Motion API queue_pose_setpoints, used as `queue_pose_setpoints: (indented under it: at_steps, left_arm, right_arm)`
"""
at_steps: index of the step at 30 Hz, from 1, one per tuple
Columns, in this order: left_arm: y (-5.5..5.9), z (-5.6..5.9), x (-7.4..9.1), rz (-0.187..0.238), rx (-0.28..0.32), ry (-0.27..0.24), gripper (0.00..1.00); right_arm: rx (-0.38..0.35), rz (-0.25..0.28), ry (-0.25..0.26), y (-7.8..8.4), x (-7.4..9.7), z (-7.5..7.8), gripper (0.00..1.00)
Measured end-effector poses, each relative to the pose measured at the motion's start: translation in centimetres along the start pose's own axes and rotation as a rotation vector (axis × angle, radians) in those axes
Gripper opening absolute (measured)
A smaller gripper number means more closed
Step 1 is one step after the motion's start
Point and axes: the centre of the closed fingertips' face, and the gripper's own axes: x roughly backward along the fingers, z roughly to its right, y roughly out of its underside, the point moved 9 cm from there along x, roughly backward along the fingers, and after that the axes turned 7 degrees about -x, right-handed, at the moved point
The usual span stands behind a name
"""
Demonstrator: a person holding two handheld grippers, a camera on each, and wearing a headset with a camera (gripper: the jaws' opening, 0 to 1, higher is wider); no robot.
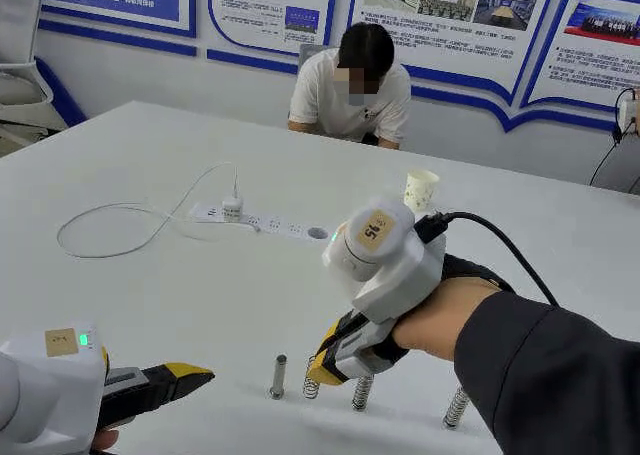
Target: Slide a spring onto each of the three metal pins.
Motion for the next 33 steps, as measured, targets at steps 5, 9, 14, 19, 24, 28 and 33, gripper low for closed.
queue_pose_setpoints:
  at_steps: [5, 9, 14, 19, 24, 28, 33]
  left_arm:
    - [0.0, 0.0, 0.0, 0.005, 0.001, -0.002, 0.73]
    - [0.0, -0.1, 0.1, 0.006, -0.001, -0.004, 0.73]
    - [0.0, -0.1, 0.1, 0.007, 0.000, -0.008, 0.73]
    - [0.1, -0.2, 0.1, 0.007, 0.002, -0.008, 0.73]
    - [0.1, -0.3, 0.2, 0.008, 0.005, -0.012, 0.73]
    - [0.2, -0.3, 0.2, 0.007, 0.006, -0.013, 0.73]
    - [0.3, -0.4, 0.2, 0.004, 0.008, -0.015, 0.73]
  right_arm:
    - [0.005, 0.013, 0.012, -0.8, 0.8, 0.3, 0.12]
    - [0.009, 0.020, 0.017, -1.3, 1.0, 0.5, 0.12]
    - [0.014, 0.030, 0.021, -2.0, 1.2, 0.7, 0.12]
    - [0.015, 0.038, 0.021, -2.6, 1.1, 1.0, 0.12]
    - [0.018, 0.042, 0.017, -3.3, 0.8, 1.2, 0.12]
    - [0.022, 0.042, 0.011, -3.8, 0.3, 1.2, 0.12]
    - [0.022, 0.035, 0.002, -4.0, -0.3, 1.4, 0.12]
